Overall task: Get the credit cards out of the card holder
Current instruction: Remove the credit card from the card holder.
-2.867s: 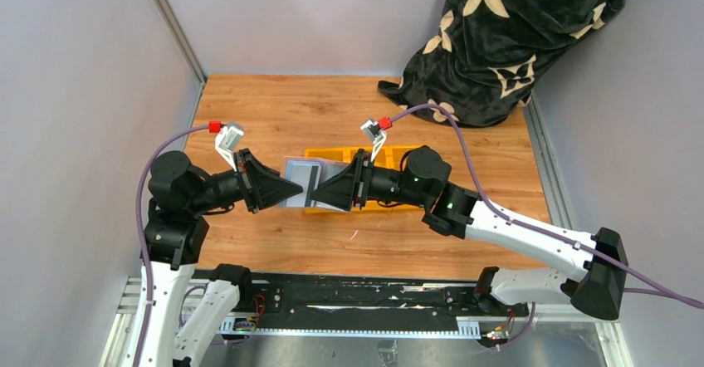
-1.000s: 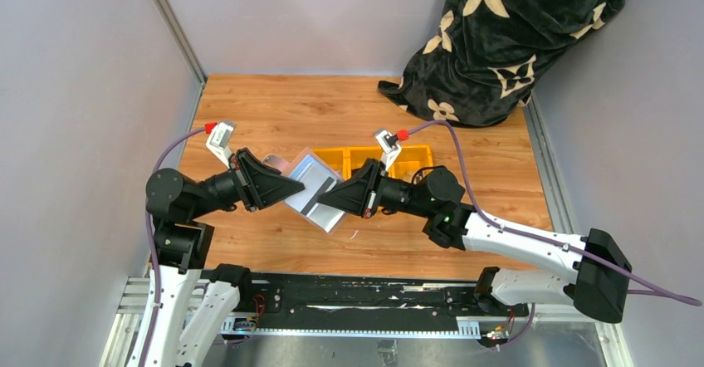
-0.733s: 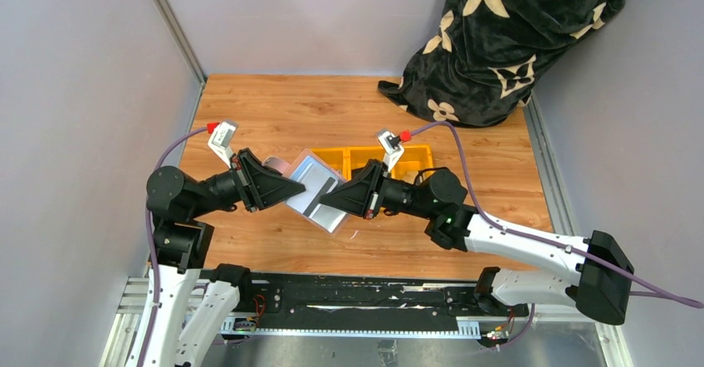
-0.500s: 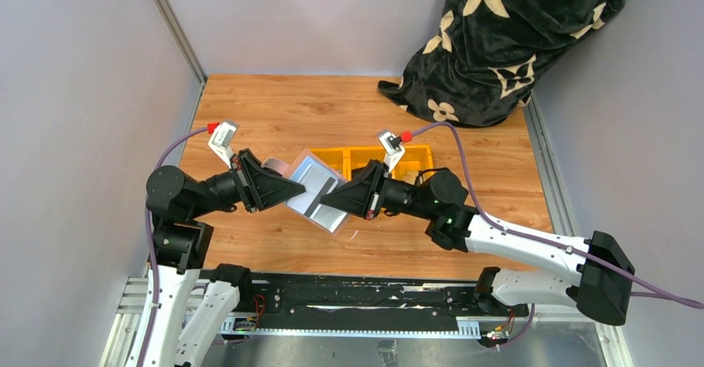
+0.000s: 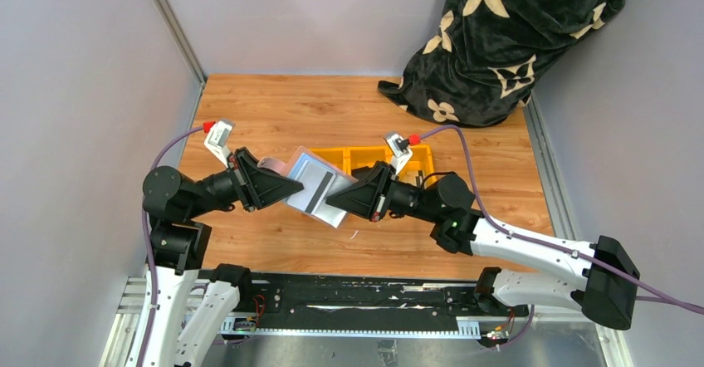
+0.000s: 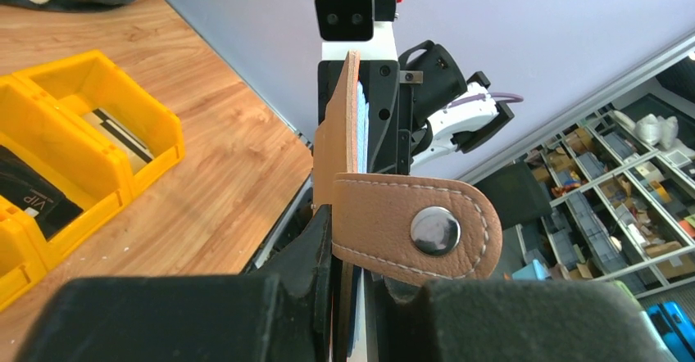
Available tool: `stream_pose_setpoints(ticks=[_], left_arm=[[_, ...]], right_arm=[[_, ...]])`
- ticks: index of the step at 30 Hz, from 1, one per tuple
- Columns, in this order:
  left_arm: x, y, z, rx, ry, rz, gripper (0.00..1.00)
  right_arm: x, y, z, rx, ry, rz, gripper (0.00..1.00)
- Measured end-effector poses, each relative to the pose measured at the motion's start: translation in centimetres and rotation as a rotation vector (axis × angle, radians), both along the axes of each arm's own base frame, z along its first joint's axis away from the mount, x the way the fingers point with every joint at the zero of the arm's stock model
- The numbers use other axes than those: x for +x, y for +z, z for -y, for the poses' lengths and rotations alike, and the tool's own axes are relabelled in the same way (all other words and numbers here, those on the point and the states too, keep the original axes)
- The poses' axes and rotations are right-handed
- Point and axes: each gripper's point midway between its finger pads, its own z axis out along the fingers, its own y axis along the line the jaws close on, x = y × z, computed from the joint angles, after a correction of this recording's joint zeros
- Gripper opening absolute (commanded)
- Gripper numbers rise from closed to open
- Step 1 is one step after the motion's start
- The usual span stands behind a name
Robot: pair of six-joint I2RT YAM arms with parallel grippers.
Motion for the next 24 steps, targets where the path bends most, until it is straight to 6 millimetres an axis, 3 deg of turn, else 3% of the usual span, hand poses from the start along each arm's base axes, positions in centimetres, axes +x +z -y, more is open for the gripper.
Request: stream_pose_setpoints(ticks=[4, 9, 14, 20, 24], left_arm=[[0.0, 0.1, 0.0, -0.001, 0.003, 0.005, 0.01], [0.0, 0.1, 0.0, -0.002, 0.004, 0.009, 0.01], [0.0, 0.2, -0.1, -0.003, 0.008, 0.01, 0.02], [-0.2, 0.3, -0.1, -0.005, 0.007, 0.02, 0.12], [-0.3, 0.6, -0.1, -0.01, 0.005, 0.029, 0.17]], right_arm=[[0.0, 0.1, 0.0, 0.005, 0.003, -0.002, 0.28], [0.0, 0.1, -0.8, 0.003, 0.024, -0.001, 0.36], [0.1, 0.3, -1.0, 0.006, 0.029, -0.002, 0.21], [0.1, 0.5, -1.0, 0.02, 0.031, -0.001, 0.0], [0.0, 0.7, -1.0, 0.029, 0.031, 0.001, 0.0]])
